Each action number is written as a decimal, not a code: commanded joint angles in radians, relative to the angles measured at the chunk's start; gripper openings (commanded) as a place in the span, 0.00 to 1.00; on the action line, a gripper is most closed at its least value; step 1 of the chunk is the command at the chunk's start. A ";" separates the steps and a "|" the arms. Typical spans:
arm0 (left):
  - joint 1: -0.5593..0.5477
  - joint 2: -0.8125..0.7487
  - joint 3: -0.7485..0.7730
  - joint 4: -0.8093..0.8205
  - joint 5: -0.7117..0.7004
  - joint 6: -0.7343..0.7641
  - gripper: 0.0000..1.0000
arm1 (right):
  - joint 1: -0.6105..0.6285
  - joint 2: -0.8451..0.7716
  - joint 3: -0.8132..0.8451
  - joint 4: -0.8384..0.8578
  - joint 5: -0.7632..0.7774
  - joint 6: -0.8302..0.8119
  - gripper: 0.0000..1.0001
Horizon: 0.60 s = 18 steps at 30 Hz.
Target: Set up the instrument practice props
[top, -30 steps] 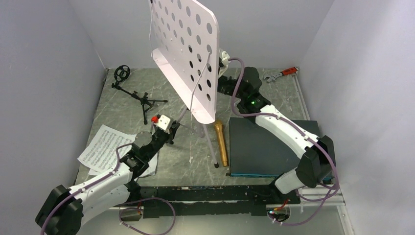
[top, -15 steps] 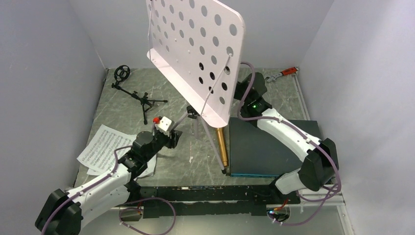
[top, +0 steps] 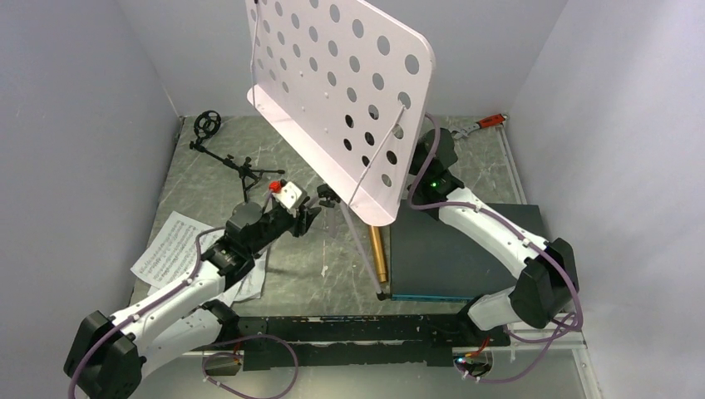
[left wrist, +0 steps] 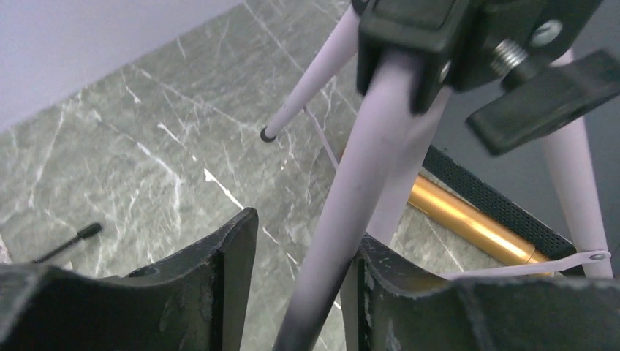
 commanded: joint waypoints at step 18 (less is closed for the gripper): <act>0.003 0.003 0.092 0.002 -0.285 0.008 0.03 | 0.004 0.138 0.272 0.320 0.011 0.103 0.00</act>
